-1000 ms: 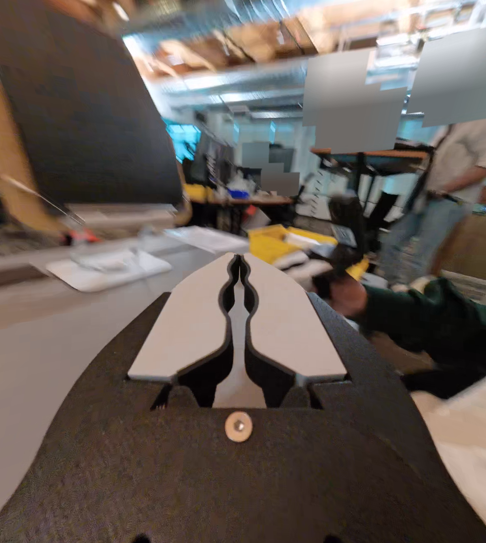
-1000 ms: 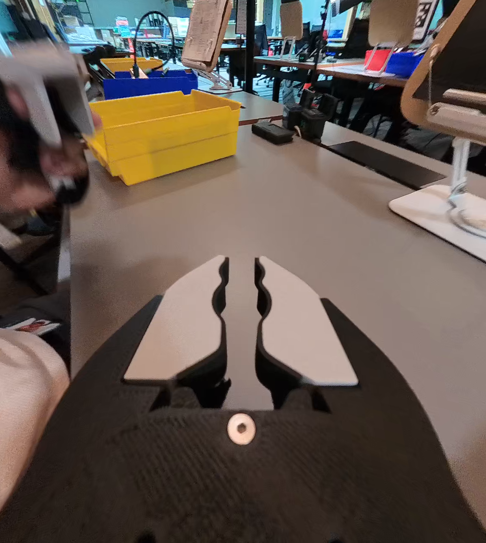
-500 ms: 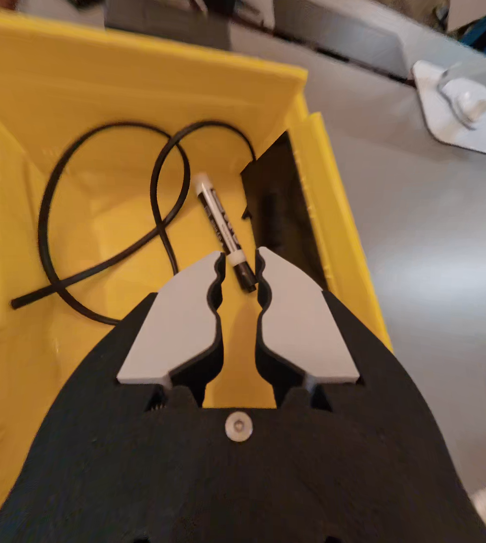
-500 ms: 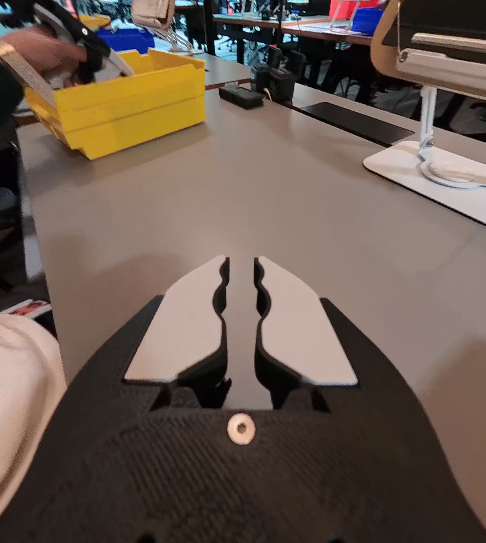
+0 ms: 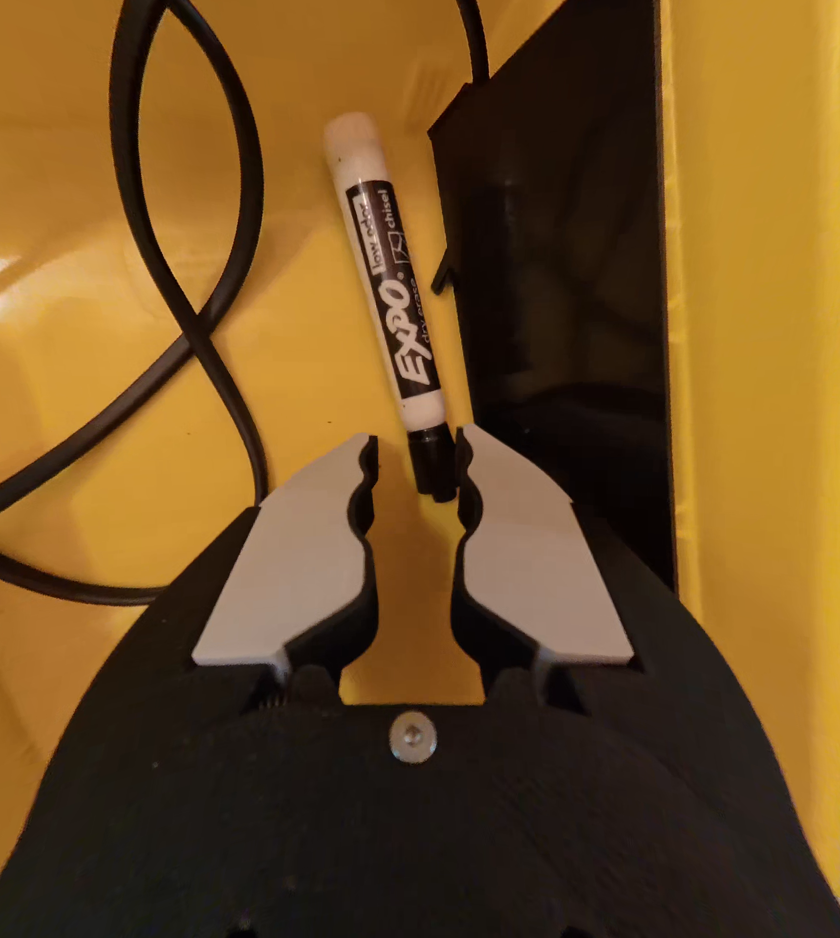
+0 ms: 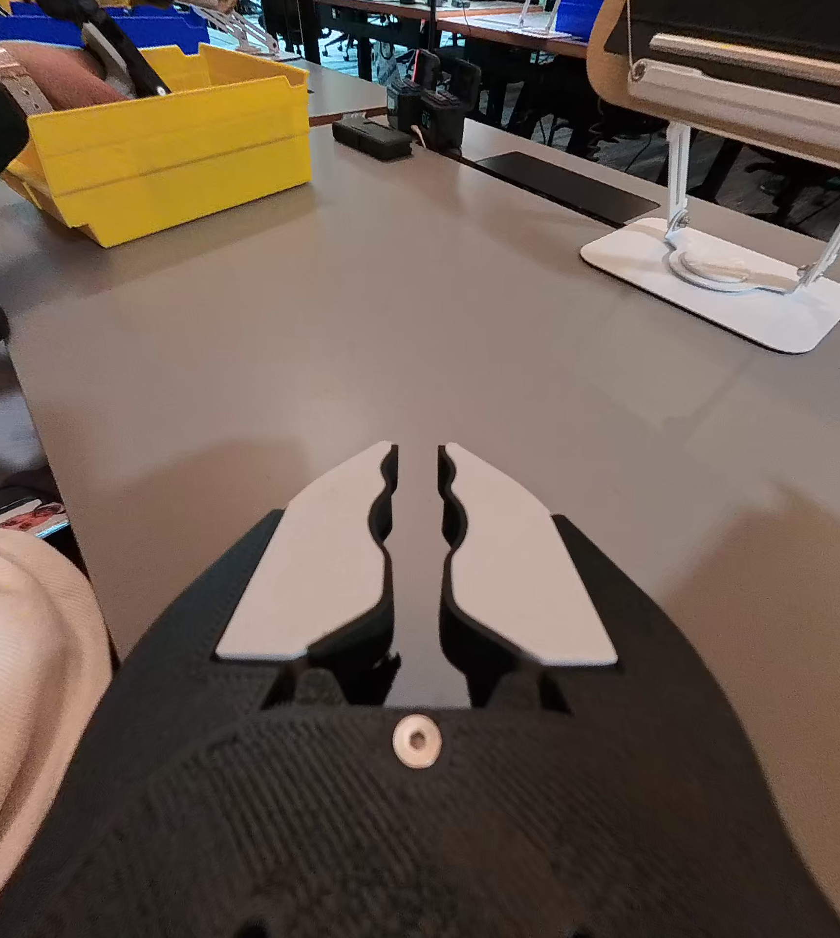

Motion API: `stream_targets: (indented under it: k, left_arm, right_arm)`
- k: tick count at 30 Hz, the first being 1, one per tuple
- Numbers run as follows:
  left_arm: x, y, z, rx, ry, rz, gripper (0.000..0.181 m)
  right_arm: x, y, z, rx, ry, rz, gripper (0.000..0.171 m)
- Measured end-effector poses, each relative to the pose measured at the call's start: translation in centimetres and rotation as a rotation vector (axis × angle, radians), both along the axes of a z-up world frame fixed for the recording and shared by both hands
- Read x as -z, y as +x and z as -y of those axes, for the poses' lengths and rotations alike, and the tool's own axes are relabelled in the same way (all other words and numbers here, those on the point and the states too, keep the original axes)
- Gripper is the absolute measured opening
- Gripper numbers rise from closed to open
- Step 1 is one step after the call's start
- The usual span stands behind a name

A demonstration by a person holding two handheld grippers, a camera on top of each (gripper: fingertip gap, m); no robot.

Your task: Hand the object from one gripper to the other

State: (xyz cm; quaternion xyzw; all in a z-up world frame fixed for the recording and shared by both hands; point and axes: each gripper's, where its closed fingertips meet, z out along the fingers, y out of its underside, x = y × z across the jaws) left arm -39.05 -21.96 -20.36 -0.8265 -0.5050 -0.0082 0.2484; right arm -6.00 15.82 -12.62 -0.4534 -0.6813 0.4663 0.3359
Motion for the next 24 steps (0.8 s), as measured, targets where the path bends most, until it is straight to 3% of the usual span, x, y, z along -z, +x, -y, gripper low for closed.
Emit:
stream_targets:
  k: [1, 3, 8, 10, 12, 14, 15, 17, 18, 21, 24]
  left_arm:
    - [0.1, 0.0, 0.2, 0.005, -0.035, -0.007, 0.031]
    - [0.3, 0.1, 0.7, 0.013, -0.100, -0.015, 0.021]
    - [0.3, -0.1, 0.9, 0.012, -0.091, -0.028, 0.019]
    - [-1.3, -1.7, 2.2, -0.069, -0.094, -0.154, 0.018]
    - [-5.1, -2.6, 3.0, -0.152, 0.028, -0.280, 0.017]
    - [-10.7, -2.7, 2.6, -0.180, 0.269, -0.407, 0.017]
    - [-13.8, -2.2, 2.4, -0.178, 0.402, -0.468, 0.000]
    - [-19.5, -0.8, 2.0, -0.156, 0.646, -0.580, 0.000]
    - [-20.7, -0.1, 1.9, -0.143, 0.673, -0.584, 0.000]
    - [-19.2, -0.1, 2.4, -0.107, 0.390, -0.620, 0.000]
    - [-15.0, -0.2, 1.5, -0.032, 0.280, -0.481, 0.000]
  right_arm:
    - [-0.1, 0.0, 0.1, -0.004, -0.001, -0.003, 0.015]
    - [-0.3, 0.1, 0.2, -0.010, 0.001, -0.009, 0.015]
    - [-0.3, 0.1, 0.4, -0.019, -0.001, -0.010, 0.015]
    - [-0.3, 0.2, 0.4, -0.020, -0.001, -0.008, 0.015]
    - [-0.3, 0.2, 0.4, -0.019, 0.003, -0.013, 0.015]
    - [-0.3, 0.1, 0.5, -0.020, 0.001, -0.011, 0.014]
    - [-0.2, 0.0, 0.5, -0.021, -0.004, -0.007, 0.014]
    - [0.0, -0.1, 0.8, -0.028, -0.026, 0.002, 0.014]
    - [0.1, -0.2, 1.0, -0.033, -0.040, 0.007, 0.014]
    - [0.1, -0.2, 1.5, -0.048, -0.050, 0.010, 0.014]
    - [-0.3, 0.0, 1.6, -0.049, -0.034, -0.008, 0.014]
